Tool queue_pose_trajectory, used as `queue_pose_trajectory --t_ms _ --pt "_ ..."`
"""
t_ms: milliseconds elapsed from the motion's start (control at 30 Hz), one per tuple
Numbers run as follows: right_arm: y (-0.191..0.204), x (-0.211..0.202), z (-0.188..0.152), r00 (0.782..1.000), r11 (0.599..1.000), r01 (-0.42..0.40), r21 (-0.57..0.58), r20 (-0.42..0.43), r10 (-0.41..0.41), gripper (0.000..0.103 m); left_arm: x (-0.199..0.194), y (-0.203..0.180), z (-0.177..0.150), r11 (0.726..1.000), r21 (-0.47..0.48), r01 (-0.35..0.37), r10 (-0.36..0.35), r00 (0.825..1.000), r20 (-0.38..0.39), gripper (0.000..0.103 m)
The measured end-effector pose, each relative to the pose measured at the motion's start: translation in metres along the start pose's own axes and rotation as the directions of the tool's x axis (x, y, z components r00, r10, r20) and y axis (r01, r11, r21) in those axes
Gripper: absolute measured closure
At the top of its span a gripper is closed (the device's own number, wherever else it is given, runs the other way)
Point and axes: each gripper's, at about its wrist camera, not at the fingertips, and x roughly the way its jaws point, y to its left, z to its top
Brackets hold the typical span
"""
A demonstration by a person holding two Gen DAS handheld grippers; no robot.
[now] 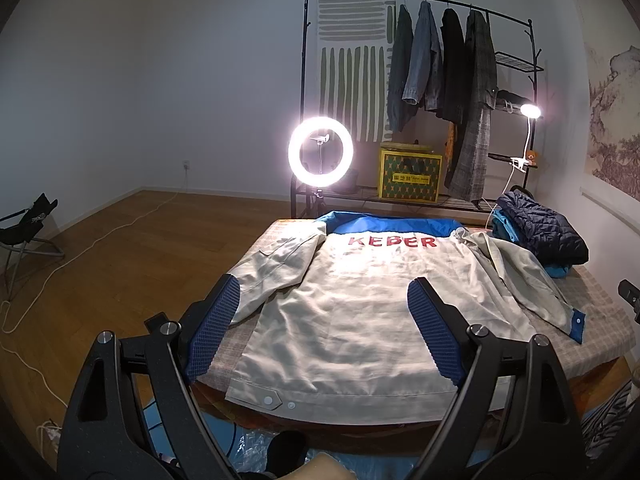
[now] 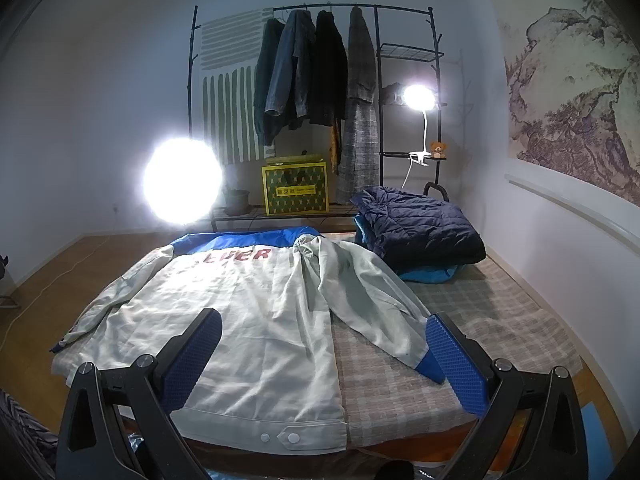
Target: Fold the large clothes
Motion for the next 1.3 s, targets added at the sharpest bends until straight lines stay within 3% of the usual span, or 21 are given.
queue_pose_trajectory --t_ms 700,967,1100,1300 --pt "0.014 0.02 0.011 1.0 1.0 0.003 0.008 -0.015 -0.003 0.0 0.036 0.021 -0.002 0.998 -0.032 -0.054 0.053 0.997 -0.049 0.015" --pt "0.033 0.04 0.028 0.998 0.999 -0.053 -0.004 -0.018 0.053 0.0 0.061 0.044 0.007 0.996 -0.03 -0.09 0.087 0.993 -0.084 0.015" --pt "0.048 0.056 0.042 0.996 0.997 -0.083 -0.008 -0.034 0.082 0.0 0.082 0.068 0.012 0.996 -0.068 -0.054 0.046 0.992 -0.115 0.015" --pt "0.074 0.087 0.059 0.99 0.99 -0.139 -0.018 -0.037 0.138 0.0 0.127 0.123 0.013 0.979 -0.202 -0.004 -0.036 0.98 -0.194 0.015"
